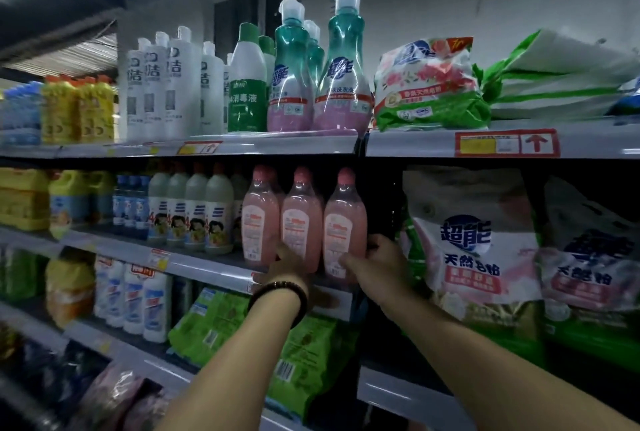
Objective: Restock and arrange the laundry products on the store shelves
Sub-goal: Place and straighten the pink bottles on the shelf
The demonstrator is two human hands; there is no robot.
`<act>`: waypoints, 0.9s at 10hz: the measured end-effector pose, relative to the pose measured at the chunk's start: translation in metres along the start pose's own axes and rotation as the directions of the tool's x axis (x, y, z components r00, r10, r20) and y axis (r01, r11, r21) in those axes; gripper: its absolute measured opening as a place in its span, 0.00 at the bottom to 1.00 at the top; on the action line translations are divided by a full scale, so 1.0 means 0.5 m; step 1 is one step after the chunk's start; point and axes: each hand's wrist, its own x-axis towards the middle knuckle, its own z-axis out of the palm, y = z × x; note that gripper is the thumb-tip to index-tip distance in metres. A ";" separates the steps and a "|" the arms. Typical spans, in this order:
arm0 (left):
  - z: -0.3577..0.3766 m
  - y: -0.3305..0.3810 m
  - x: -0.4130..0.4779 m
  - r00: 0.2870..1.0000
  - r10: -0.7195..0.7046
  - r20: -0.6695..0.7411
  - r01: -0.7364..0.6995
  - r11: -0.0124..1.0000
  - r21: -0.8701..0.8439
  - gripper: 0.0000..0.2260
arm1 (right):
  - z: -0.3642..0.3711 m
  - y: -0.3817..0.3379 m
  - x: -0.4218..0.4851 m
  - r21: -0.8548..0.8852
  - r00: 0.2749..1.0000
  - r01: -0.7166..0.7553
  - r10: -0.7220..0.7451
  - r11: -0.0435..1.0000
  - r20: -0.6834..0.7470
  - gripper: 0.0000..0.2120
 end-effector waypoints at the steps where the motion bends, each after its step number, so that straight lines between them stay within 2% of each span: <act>1: -0.005 0.005 -0.005 0.997 -0.027 0.073 0.041 0.982 -0.185 0.72 | 0.011 -0.011 -0.016 -0.096 0.996 0.050 -0.057 0.994 -0.070 0.22; 2: -0.012 0.010 -0.016 0.998 -0.022 0.061 0.030 0.989 -0.147 0.71 | 0.022 -0.014 -0.020 -0.156 0.986 0.079 -0.100 0.985 -0.136 0.28; 3: -0.025 0.020 -0.021 0.999 0.033 -0.007 -0.033 0.999 -0.018 0.62 | 0.021 -0.010 -0.004 0.047 0.991 0.104 -0.099 0.994 -0.094 0.24; 4: -0.023 0.018 -0.018 0.999 0.034 0.015 -0.034 0.999 -0.029 0.66 | 0.016 -0.005 0.015 0.233 0.995 0.021 -0.043 0.972 0.087 0.20; 5: -0.009 0.005 -0.004 0.998 -0.017 0.054 0.025 0.989 -0.148 0.74 | 0.018 0.008 0.026 0.300 0.992 -0.019 -0.018 0.954 0.121 0.25; 6: -0.020 0.015 -0.016 0.998 0.008 0.058 0.000 0.990 -0.142 0.66 | 0.025 0.013 0.030 0.246 0.994 -0.019 -0.007 0.969 0.105 0.35; 7: -0.023 0.018 -0.012 0.999 0.038 -0.004 -0.038 0.998 -0.048 0.55 | 0.045 0.006 0.028 0.107 1.000 -0.001 0.001 0.994 -0.002 0.52; 8: -0.015 0.013 -0.009 0.997 -0.014 0.075 0.017 0.999 -0.045 0.68 | 0.069 -0.004 0.015 0.054 0.992 0.002 0.005 0.999 -0.123 0.51; 9: -0.022 0.016 -0.018 0.998 0.050 -0.027 -0.050 0.999 -0.006 0.51 | 0.092 -0.008 -0.002 0.081 0.967 -0.012 0.033 0.997 -0.252 0.47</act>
